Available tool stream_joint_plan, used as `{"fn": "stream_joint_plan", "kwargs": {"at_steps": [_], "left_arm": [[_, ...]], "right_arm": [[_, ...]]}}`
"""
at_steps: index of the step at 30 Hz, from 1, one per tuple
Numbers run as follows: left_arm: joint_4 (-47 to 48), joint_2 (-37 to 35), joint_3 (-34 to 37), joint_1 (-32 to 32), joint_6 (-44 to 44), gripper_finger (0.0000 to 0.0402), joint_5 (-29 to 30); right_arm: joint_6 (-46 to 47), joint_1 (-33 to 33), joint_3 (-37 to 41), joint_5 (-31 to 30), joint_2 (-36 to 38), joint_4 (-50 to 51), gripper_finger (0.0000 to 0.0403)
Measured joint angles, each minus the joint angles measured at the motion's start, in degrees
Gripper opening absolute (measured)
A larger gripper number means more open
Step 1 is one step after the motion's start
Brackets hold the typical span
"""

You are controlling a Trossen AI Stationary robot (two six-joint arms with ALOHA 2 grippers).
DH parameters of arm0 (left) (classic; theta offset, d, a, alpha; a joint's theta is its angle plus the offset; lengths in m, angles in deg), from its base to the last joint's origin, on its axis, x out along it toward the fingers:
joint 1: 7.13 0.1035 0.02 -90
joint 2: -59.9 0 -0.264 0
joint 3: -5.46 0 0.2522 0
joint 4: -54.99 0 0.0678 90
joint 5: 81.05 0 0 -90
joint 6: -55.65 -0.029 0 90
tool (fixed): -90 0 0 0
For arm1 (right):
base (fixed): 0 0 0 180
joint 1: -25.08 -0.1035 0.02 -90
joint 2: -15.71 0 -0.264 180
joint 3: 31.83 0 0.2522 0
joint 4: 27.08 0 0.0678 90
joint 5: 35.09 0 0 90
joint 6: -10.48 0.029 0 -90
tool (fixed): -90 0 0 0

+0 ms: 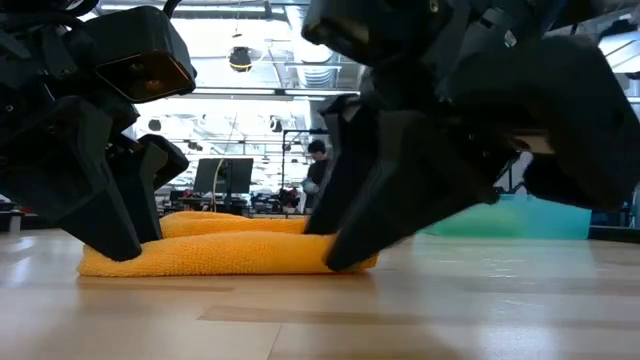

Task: Roll microfiber towels into tight, uniform cylinder then place into a basket
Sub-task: Roll the orange microfiber towel

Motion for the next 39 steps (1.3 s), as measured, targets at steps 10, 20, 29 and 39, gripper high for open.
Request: {"fn": "stream_joint_plan", "kwargs": {"at_steps": [10,20,29,39], "left_arm": [[-0.09,0.02,-0.04,0.00,-0.51,0.0110,0.02],[4.29,-2.88,-2.31,-1.36,-4.90,0.0110,1.74],[13.26,-4.51,-9.06,-5.48,-11.66,0.0110,5.75],[15.88,-4.55,-9.55,-6.13,-18.27,0.0110,8.65]], "right_arm": [[2.54,2.42,-0.01,2.20,-0.44,1.14,0.0196],[9.14,4.53,-0.19,6.11,-0.92,1.56,0.0189],[9.16,4.63,-0.10,6.15,-1.00,1.35,0.0166],[10.28,4.63,-0.03,6.28,-1.11,0.49,0.0194]]}}
